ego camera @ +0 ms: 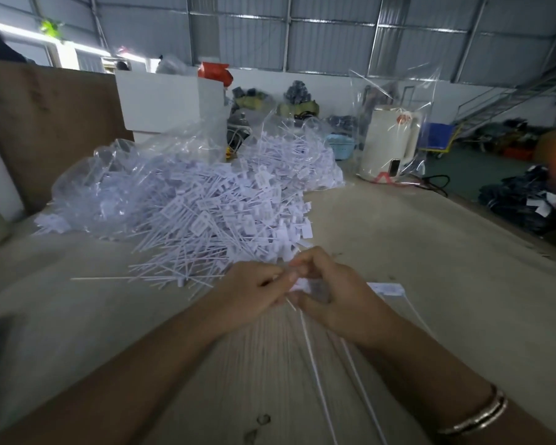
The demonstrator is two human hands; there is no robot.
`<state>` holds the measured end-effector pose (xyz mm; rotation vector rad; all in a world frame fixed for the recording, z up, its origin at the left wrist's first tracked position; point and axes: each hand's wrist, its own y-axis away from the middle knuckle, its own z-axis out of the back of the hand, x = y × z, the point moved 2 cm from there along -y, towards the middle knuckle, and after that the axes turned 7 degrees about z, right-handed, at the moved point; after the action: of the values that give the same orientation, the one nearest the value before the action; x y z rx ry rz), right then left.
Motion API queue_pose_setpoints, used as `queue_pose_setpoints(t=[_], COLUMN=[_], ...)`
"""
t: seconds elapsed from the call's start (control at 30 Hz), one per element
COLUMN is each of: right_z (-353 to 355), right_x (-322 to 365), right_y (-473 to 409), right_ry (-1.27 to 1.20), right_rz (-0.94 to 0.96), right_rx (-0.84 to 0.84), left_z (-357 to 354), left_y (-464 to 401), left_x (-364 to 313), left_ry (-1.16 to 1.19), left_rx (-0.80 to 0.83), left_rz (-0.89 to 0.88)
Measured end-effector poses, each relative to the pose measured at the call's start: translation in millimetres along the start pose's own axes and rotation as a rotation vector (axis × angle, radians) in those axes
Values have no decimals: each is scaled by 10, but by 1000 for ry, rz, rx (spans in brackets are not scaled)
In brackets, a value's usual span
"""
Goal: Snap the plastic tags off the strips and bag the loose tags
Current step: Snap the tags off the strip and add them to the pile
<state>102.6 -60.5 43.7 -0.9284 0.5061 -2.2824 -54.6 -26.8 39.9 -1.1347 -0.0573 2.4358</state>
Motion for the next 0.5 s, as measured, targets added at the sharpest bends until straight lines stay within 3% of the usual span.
queue_pose_setpoints(t=[0.1,0.23,0.37,0.43,0.5], right_z=[102,83,89,92,173], right_x=[-76,-52,-34,11,-18], right_y=[42,1,-32,-25,-17], right_ry=[119,252,104,30,-117], right_rz=[-59,-51,-70,-58,-125], right_rx=[80,27,51,56,-65], left_z=[62,66,151,125,214], left_y=[-6,13,32,56,84], left_x=[93,70,-53,-75,-99], left_ry=[47,-9,-130,-131,23], left_rx=[-28,-98,-204,-219,-291], left_rz=[-20,-148,-406,-430,-373])
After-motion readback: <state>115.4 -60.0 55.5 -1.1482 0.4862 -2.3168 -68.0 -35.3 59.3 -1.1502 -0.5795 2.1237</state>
